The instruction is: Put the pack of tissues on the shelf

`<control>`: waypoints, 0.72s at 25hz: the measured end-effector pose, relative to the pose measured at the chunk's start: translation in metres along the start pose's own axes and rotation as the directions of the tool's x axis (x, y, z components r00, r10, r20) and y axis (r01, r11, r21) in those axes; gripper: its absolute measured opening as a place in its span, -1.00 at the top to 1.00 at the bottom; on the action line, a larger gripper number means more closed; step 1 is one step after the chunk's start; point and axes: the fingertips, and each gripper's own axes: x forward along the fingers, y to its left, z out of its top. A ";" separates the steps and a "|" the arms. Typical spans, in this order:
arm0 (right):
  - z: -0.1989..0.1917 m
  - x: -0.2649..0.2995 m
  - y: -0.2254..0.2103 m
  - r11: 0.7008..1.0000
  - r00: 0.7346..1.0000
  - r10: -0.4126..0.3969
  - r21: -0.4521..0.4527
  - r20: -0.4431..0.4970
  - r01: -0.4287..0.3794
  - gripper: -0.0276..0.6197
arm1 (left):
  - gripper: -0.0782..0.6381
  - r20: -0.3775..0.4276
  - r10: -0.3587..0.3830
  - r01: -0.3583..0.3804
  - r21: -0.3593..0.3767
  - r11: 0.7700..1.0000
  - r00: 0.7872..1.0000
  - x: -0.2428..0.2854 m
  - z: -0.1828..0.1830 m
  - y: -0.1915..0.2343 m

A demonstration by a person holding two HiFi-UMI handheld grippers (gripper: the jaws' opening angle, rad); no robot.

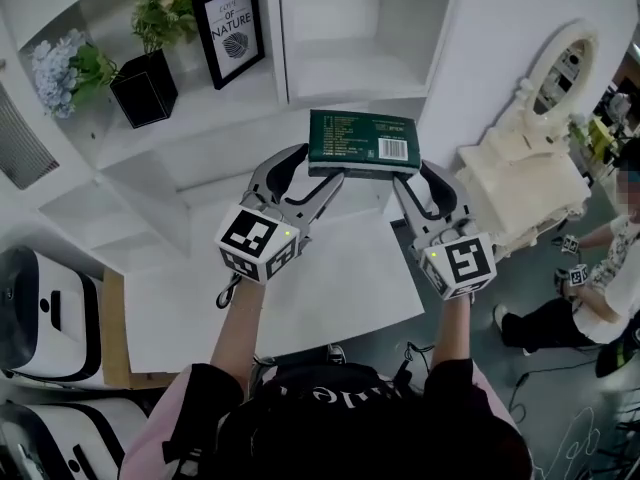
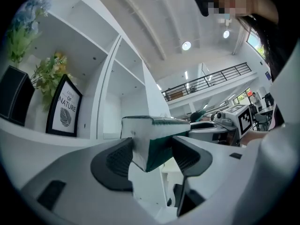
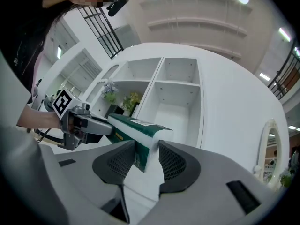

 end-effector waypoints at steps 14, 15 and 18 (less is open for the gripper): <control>0.028 0.060 -0.080 0.998 0.997 0.048 0.043 0.063 -0.050 0.35 | 0.02 0.009 0.139 -0.139 -0.001 0.990 0.990 0.068 0.048 0.043; 0.027 0.066 -0.084 0.998 0.997 0.048 0.047 0.053 -0.050 0.35 | 0.02 0.002 0.154 -0.154 -0.007 0.988 0.988 0.072 0.047 0.047; 0.019 0.084 -0.095 0.998 0.999 0.045 0.048 0.019 -0.046 0.36 | 0.02 -0.020 0.197 -0.198 -0.027 0.980 0.980 0.085 0.041 0.059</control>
